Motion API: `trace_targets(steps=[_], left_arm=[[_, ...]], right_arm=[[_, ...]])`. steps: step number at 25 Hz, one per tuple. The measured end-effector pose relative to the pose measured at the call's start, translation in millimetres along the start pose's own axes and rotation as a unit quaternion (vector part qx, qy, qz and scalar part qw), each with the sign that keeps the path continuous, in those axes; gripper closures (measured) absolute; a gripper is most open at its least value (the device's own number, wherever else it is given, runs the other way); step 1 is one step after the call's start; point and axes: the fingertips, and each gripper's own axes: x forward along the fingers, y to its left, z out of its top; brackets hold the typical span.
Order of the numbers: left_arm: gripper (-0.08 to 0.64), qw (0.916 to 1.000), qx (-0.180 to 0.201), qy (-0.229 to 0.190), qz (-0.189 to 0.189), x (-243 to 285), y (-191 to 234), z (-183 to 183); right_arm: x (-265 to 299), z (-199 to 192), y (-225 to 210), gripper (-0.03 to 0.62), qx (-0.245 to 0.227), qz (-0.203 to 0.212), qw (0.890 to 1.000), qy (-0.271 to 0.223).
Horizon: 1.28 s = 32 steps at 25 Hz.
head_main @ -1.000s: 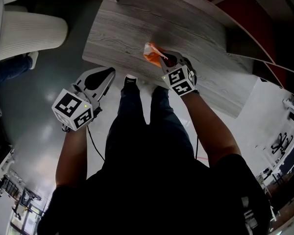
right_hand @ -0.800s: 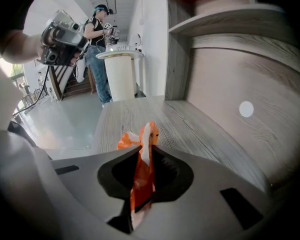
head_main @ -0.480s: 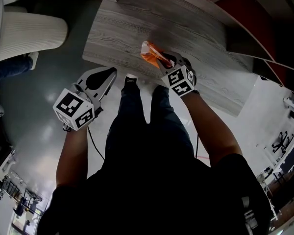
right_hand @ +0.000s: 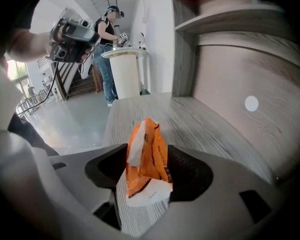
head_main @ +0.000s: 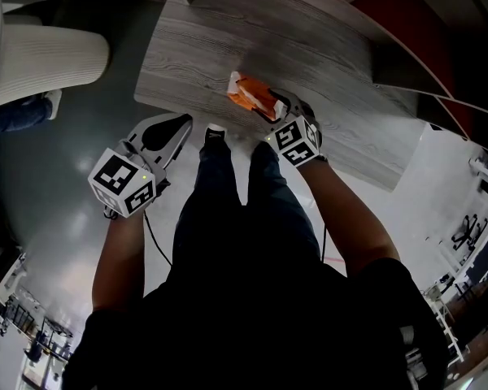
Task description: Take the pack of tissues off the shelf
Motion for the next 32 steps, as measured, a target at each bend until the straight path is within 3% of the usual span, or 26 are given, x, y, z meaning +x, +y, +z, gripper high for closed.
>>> trace_targets(steps=[17,21,32], left_arm=[[0.540,0.9999,0.005,0.006,-0.007,2.9,-1.3,-1.6],[0.540,0.9997,0.022,0.008,-0.002,2.5,-1.5,2.4],[0.540,0.9984,0.054,-0.011,-0.007,-12.0,-20.4,42.1]], right_arm=[[-13.2,1.6,9.5,0.328,-0.006,0.002,1.000,-0.029],[-16.4,3.5,12.7,0.328,-0.007,0.002,0.999,-0.035],[-61.2,43.6,-16.8,0.328,-0.012,-0.042,0.996,-0.074]])
